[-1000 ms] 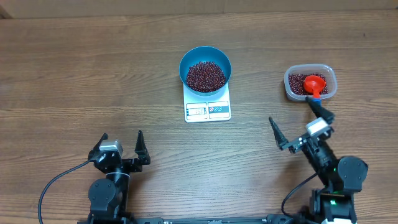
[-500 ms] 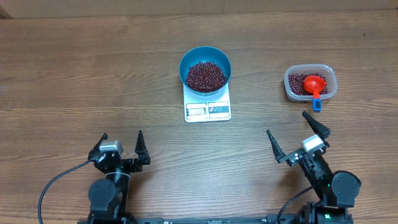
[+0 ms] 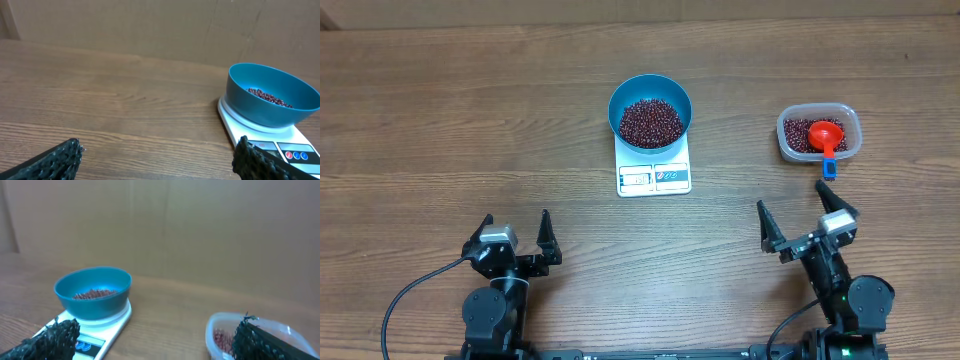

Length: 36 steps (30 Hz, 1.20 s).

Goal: Scoop item into bowl and weigh 150g on scale

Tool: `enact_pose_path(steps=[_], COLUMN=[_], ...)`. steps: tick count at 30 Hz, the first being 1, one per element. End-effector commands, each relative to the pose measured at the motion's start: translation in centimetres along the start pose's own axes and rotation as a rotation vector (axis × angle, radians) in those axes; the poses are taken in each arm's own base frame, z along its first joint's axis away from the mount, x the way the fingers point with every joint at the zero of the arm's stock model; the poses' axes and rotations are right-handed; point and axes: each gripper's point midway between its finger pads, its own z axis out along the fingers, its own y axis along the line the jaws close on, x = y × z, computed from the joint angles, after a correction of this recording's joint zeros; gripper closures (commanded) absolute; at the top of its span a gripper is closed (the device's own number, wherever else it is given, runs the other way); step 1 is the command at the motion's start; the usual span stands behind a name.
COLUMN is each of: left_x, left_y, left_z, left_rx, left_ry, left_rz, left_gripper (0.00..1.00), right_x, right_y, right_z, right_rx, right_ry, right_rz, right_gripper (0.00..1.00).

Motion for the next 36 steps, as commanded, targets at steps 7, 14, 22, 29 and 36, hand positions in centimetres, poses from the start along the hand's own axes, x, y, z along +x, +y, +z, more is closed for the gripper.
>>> enact_pose_path(steps=[7,14,22,29,36], left_x=[0.0,0.0,0.0,0.0,0.0], left_y=[-0.1,-0.1,-0.1,-0.1,-0.1], left_z=[0.0,0.0,0.0,0.0,0.0], left_rx=[0.006,0.007,0.006,0.006,0.006], left_ry=[-0.003,-0.003,-0.003,-0.003,-0.003], left_rz=[0.014,0.014,0.014,0.014,0.014], left_gripper=[0.01,0.00,0.01,0.01,0.00], right_x=[2.4,2.4,2.2,1.8,1.8], right_y=[-1.5,-1.6,-1.8,-1.9,-2.3], right_z=[-0.9,-1.2,-1.3,-1.4,-1.4], right_rx=[0.125,0.132,0.145,0.156,0.176], right_ry=[0.081,0.076,0.065,0.048,0.047], right_rz=[0.076,0.086,0.109,0.105,0.111], right_gripper=[0.00,0.00,0.00,0.00,0.00])
